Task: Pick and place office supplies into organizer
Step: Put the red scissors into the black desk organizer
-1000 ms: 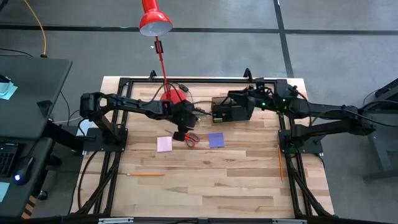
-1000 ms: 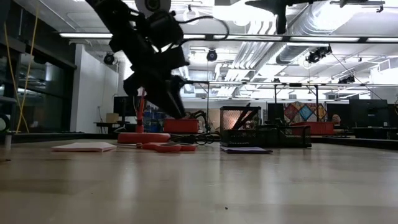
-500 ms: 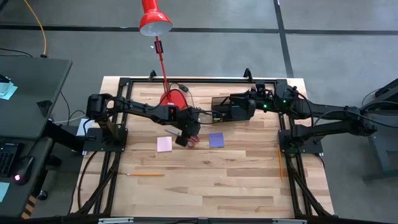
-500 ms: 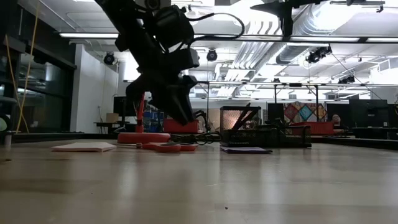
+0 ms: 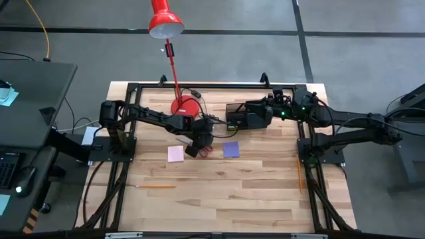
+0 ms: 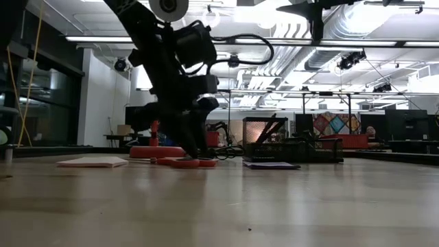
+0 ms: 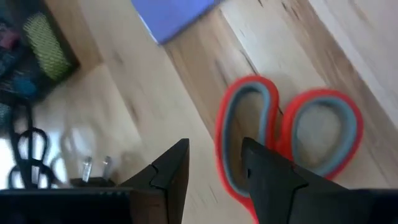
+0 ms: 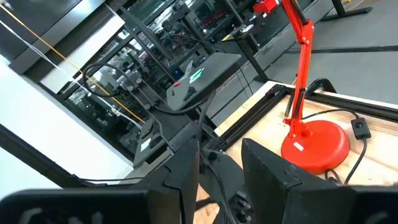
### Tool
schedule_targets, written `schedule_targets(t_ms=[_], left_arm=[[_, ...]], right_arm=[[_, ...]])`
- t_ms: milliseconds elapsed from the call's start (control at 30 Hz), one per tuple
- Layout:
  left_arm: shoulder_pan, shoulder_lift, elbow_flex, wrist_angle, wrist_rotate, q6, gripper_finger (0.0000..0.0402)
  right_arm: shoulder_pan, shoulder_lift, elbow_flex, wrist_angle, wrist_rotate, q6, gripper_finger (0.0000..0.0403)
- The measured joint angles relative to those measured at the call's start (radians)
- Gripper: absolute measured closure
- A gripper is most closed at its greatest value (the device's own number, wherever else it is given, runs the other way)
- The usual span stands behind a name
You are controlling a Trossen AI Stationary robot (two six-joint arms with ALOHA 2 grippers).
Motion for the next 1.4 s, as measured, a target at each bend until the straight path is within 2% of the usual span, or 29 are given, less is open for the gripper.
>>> schedule_targets(t_ms=[200,500,600,767,900,1033,1400], left_arm=[[0.0,0.013,-0.001,-0.003,-0.024,0.006,0.0268],[0.001,0.051,0.004,0.002,0.011,0.003,0.0275],[0.001,0.052,0.003,0.005,0.013,0.004,0.0305],[0.001,0.058,0.026,-0.027,0.057,0.005,0.0386],[0.0,0.062,0.044,-0.03,0.062,-0.024,0.0375],[0.0,0.063,0.071,-0.055,0.066,-0.025,0.0393],[0.0,0.062,0.178,-0.168,0.058,-0.022,0.0396]], right_arm=[[0.0,0.0,0.0,-0.005,0.012,0.0,0.0293],[0.0,0.0,0.0,-0.014,0.019,0.0,0.0293],[0.0,0.0,0.0,-0.025,0.019,0.0,0.0293],[0.0,0.0,0.0,-0.036,0.043,-0.002,0.0293],[0.0,0.0,0.0,-0.04,0.05,-0.015,0.0293],[0.0,0.0,0.0,-0.05,0.05,-0.018,0.0293],[0.0,0.0,0.0,-0.078,0.056,-0.019,0.0293]])
